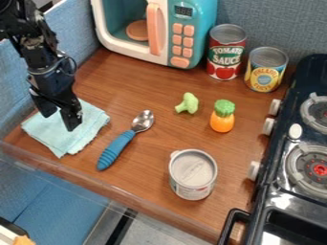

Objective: Move the blue cloth in front of the microwave oven

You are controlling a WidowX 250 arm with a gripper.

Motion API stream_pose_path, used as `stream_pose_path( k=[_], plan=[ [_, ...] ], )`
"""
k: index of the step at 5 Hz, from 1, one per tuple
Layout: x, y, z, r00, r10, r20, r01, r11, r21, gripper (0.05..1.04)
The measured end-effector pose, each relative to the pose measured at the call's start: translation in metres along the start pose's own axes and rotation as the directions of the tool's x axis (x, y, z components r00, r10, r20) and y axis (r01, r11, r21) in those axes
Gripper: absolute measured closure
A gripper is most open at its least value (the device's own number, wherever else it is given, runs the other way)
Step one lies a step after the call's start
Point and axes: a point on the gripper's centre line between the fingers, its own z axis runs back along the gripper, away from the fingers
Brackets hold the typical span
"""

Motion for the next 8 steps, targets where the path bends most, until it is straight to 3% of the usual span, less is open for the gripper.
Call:
stream_pose_path(
  k=[1, 2, 3, 6, 8],
  plan=[
    [0.001, 0.004, -0.012, 0.999, -0.002, -0.036, 0.003, 1.0, 0.014, 0.083],
    [0.009, -0.001, -0.029, 0.996, -0.02, -0.089, 0.02, 1.0, -0.01, 0.083],
    [0.028, -0.002, -0.035, 0.995, -0.008, -0.095, 0.004, 0.999, -0.042, 0.083],
    [0.116, -0.025, -0.032, 0.999, 0.014, -0.034, -0.016, 0.997, -0.073, 0.082],
    [0.139, -0.03, -0.028, 0.993, 0.108, -0.038, -0.109, 0.993, -0.048, 0.082]
  ],
)
